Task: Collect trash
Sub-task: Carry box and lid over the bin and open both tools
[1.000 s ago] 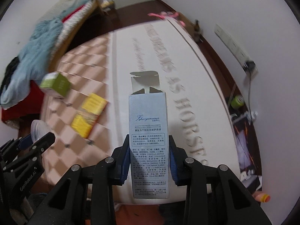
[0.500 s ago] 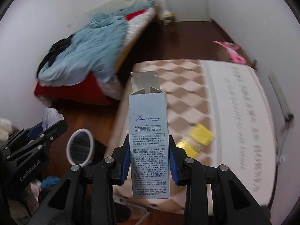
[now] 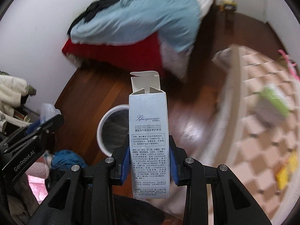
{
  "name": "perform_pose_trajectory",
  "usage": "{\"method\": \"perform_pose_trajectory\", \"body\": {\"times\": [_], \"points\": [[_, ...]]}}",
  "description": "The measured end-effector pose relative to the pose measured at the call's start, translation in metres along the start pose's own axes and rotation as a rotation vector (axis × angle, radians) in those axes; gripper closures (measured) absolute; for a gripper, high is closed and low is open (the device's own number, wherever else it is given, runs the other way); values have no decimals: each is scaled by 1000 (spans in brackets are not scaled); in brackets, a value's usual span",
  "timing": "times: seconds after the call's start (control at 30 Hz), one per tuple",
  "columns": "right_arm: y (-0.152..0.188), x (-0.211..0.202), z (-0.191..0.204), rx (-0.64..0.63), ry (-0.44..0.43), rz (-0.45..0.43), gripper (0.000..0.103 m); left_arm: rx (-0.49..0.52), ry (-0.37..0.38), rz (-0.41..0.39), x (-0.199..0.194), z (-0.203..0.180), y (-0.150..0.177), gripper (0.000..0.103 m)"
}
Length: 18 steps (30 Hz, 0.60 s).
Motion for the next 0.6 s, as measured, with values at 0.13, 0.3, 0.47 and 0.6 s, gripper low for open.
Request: {"method": "perform_pose_trajectory", "body": {"times": [0.13,0.3,0.47,0.6], "points": [[-22,80,29,-4,-31,114,66,-74,26,95,51,39,-15,67],[-42,154,52,-9,-41,207,66,-107,57,193,96,61,-31,67],[-54,203,71,-32,-45,247,66,-133,75,245,123,78,-38,67],[-63,231,85,-51,-43,264,66,-165,58,244,126,97,-37,30]]}}
Point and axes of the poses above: each gripper's, at about its wrist camera, not at the fingertips, and x roughly the way its jaws point, z to its left, y to its underside, the point moved 1 cm from there along x, roughly the way its jaws point, and after that the axes turned 8 degrees about z, right-handed, at the moved point
